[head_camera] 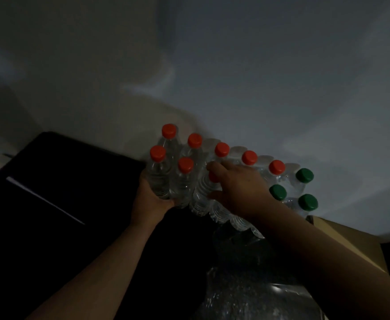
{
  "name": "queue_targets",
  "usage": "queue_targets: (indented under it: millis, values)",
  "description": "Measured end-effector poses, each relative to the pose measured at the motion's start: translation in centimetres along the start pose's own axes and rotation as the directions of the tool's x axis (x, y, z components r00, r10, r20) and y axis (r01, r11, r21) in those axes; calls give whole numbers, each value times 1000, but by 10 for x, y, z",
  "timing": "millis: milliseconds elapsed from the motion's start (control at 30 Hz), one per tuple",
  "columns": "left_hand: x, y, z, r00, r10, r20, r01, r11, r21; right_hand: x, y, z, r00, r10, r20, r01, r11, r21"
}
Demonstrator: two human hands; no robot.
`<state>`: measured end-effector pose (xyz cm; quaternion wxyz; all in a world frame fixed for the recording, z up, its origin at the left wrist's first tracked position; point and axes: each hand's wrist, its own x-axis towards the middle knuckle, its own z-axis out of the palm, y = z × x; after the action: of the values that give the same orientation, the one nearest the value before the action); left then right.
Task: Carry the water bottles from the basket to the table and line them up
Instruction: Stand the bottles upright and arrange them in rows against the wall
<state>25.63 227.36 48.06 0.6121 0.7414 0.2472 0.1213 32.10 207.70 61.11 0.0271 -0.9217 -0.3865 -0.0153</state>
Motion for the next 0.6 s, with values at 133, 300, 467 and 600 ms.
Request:
queue_targets:
  millis: [133, 300, 467, 600]
  values:
    - [3, -4, 3, 999, -41, -35, 43, 998, 54, 3, -2, -2, 1000, 16, -7, -16, 1000, 5]
    - [3, -8, 3, 999, -24, -45, 28, 995, 91, 33, -26, 0, 996, -30, -89, 34, 998, 45]
    - [7, -12, 1, 1000, 26, -10, -25, 997, 70, 51, -36, 12, 998, 17, -54, -14, 998, 56]
    - [13, -16, 4, 999, 13, 40, -14, 1000, 19, 47, -37, 8, 999, 17, -52, -15, 999, 36]
